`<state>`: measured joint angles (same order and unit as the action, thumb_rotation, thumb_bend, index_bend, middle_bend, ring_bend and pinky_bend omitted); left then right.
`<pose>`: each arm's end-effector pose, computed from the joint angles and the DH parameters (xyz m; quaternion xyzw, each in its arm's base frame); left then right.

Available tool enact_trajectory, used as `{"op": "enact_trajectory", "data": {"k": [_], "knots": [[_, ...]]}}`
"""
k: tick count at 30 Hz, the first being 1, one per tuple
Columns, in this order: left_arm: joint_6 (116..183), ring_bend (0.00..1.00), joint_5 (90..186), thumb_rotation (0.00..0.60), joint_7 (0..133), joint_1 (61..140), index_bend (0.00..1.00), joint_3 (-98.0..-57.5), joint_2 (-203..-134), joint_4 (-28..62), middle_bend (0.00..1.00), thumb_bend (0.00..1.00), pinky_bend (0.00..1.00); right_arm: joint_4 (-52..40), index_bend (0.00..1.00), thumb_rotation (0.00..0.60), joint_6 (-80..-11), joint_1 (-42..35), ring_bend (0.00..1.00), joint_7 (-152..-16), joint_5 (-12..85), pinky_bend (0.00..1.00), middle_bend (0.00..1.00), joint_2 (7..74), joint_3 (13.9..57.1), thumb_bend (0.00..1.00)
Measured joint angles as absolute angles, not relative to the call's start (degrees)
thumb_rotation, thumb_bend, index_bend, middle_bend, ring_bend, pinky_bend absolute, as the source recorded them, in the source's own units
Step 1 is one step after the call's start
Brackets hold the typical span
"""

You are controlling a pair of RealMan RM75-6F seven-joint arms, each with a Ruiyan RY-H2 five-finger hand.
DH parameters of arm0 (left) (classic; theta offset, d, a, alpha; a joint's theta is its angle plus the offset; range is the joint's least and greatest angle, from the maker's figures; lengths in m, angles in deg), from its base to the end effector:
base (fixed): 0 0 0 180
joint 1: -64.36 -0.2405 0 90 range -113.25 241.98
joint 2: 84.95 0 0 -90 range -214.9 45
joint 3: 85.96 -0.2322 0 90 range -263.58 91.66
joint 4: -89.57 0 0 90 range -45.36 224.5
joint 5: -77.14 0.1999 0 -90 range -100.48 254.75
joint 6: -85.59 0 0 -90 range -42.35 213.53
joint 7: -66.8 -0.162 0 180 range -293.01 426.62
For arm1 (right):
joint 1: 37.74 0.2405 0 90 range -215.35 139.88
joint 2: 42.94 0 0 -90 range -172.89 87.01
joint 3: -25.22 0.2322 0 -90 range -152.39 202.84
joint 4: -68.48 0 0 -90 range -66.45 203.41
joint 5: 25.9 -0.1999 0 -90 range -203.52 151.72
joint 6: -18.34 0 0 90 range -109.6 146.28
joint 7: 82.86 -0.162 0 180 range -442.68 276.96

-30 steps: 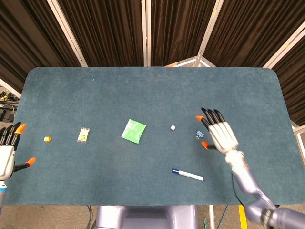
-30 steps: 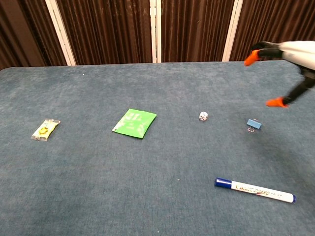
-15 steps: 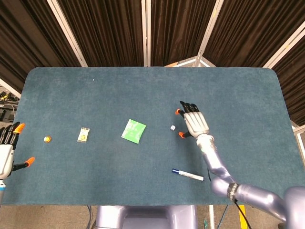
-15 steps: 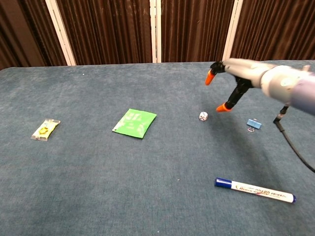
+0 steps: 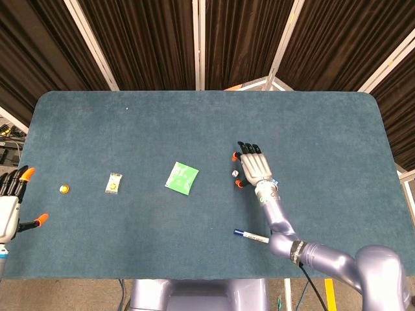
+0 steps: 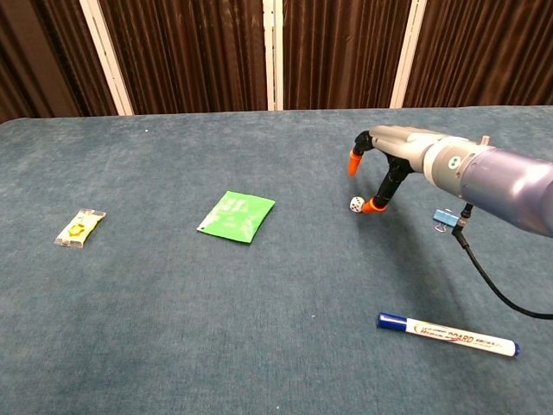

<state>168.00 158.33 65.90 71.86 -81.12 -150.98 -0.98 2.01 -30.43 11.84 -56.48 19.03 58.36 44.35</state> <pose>-0.2912 0.2167 0.1545 -0.5808 -0.3939 -0.3833 0.6005 -0.1263 -0.3984 -0.0454 0.6798 -0.4556 0.3335 0.4680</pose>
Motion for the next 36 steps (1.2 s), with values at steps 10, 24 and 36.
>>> {"op": "enact_trajectory", "data": {"k": [10,24,36], "knots": [[167.8,0.0,158.2,0.6,65.8,71.9,0.0,-81.1,-151.0,-1.0,0.0,0.11,0.0,6.4,0.43,0.6,-29.4,12.4,0.0,-56.9,18.3,0.0,0.07,60.4,43.4,0.15],[167.3,0.0,157.9,0.6,65.6,72.2,0.0,-81.1,-151.2,-0.7,0.0,0.11,0.0,11.1,0.48,0.6,-27.7,13.4,0.0,-59.6,19.7,0.0,0.1,63.1,43.0,0.24],[166.9,0.0,157.9,0.6,65.8,72.4,0.0,-81.2,-151.2,-0.6,0.0,0.11,0.0,12.1,0.55,0.6,-28.0,13.6,0.0,-60.0,20.7,0.0,0.14,63.8,43.0,0.29]]}}
